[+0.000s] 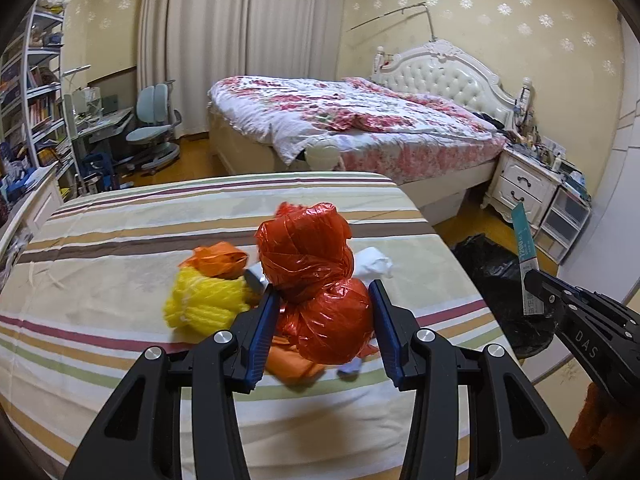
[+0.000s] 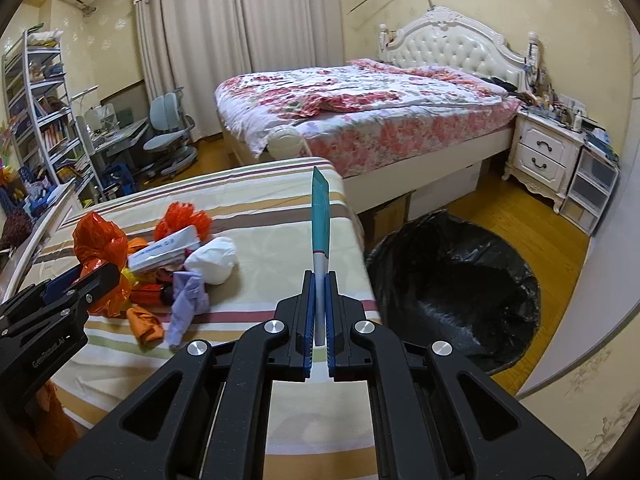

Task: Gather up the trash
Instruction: 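Carry the red bag and the tube over the black trash bin with both tools, then open both tools to drop the red bag and tube into the bin, then move both tools back over the trash pile on the bed, then grasp the yellow mesh bundle with the left tool while the right tool grasps the purple cloth, then carry the yellow mesh and purple cloth over the black bin with both tools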

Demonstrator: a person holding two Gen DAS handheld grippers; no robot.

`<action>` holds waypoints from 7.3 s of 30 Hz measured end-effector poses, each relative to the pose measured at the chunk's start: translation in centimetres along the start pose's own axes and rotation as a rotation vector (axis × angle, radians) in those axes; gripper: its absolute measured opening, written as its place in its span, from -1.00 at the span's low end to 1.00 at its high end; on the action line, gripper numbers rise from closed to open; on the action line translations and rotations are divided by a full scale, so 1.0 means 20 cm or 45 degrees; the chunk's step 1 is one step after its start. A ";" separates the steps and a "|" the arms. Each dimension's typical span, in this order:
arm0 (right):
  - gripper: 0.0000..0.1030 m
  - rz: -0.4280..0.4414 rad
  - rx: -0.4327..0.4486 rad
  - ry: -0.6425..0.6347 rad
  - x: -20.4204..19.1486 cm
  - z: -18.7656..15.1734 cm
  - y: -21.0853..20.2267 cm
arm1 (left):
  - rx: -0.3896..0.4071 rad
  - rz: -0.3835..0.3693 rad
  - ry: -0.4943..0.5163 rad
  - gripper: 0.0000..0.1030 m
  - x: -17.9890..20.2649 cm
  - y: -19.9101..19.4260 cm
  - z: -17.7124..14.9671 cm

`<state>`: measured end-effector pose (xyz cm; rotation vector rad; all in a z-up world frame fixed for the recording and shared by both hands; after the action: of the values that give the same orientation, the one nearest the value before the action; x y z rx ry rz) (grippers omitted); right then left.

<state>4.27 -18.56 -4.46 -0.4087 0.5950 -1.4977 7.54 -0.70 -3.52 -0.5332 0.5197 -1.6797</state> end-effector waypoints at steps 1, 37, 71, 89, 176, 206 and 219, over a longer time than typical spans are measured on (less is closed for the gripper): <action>-0.90 -0.017 0.006 0.011 0.04 0.01 0.00 | 0.000 -0.015 0.015 -0.11 0.05 0.02 0.02; -0.90 -0.258 -0.076 0.296 0.88 0.01 0.41 | -0.101 -0.192 0.326 -0.11 0.96 0.68 0.15; -0.04 -0.279 -0.051 0.287 0.75 0.00 0.26 | -0.070 -0.026 0.250 0.51 0.66 0.51 0.13; -0.01 -0.081 -0.096 0.089 0.19 -0.11 0.20 | -0.062 0.216 0.055 0.51 0.01 0.21 -0.01; -0.63 0.194 -0.216 -0.218 -0.58 -0.23 0.26 | -0.107 0.287 -0.126 0.12 -0.58 0.06 -0.24; -0.63 -0.094 0.041 -0.002 0.18 0.05 0.02 | 0.082 -0.025 0.105 0.12 0.22 0.09 0.08; -0.63 -0.228 0.065 0.093 0.56 0.10 0.14 | 0.081 -0.120 0.221 0.12 0.64 0.34 0.16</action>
<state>7.40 -29.81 -5.79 -0.3764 0.5882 -1.7014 12.84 -14.50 -4.41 -0.3726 0.5715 -1.8371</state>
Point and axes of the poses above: each gripper's, at about its wrist camera, not at the fingertips, and y roughly the way its jaws point, x to its right, z to its top, the point moved 6 cm from there along y, roughly the way its jaws point, and after that the axes turned 1 degree about y, right-handed, at the moved point
